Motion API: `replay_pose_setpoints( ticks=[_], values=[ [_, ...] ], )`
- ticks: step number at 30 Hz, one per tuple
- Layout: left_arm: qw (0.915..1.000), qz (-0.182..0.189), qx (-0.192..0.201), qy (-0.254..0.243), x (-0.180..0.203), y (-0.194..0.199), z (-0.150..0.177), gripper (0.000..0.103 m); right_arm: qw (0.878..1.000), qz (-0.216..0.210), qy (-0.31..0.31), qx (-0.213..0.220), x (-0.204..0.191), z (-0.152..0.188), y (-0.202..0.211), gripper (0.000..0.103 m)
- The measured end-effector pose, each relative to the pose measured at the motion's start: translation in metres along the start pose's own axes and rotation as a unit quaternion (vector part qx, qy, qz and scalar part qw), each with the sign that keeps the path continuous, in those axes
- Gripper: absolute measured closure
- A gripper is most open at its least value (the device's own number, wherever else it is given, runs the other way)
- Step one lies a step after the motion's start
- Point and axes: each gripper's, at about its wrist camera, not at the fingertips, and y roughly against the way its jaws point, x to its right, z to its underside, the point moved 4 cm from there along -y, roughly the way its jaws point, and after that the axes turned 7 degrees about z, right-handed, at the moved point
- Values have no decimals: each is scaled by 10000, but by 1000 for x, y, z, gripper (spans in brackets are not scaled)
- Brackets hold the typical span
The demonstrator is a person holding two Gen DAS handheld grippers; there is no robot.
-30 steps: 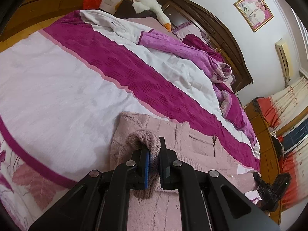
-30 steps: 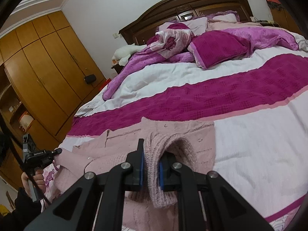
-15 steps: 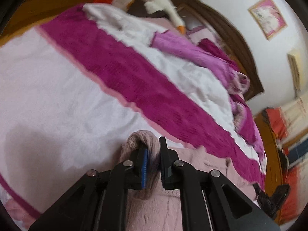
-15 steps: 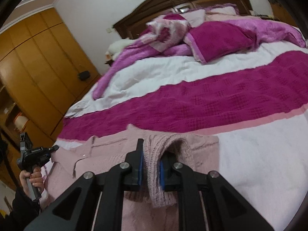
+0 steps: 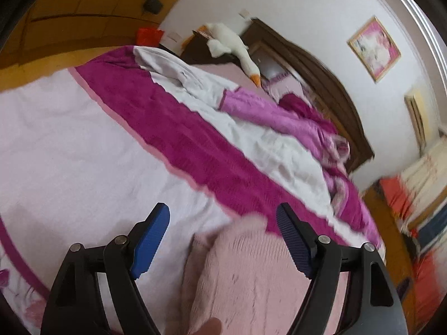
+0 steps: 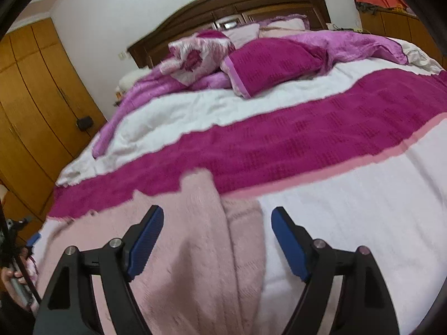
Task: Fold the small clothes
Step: 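Open both tools and move them to the side edge of the folded cardigan, then grasp the cardigan side edge with the left tool while the right tool grasps beside it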
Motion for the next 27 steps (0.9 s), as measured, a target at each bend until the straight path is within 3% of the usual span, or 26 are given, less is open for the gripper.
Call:
replay_pose_setpoints(
  ticks=[4,7,10,15,23,27],
  values=[
    [9984,12,-472,-322,9,2,24,46,9990,353,166,-202,6,17,-3,20],
    [9930,-286,-909,-699,14,4,50,46,9954,746,259,-541,13,32,-10,20],
    [9891,-461,-1169,-771,10,11,71,46,9948,797,195,-600,18,40,-2,20],
    [9922,-15,-1245,-84,-2,36,87,51,9948,456,-406,-812,27,53,24,19],
    [9851,370,-1466,821,-2,67,111,53,9917,706,-733,-783,25,77,69,19],
    [9765,699,-990,1784,-16,77,123,53,9900,839,-929,-653,23,93,93,18]
  ],
)
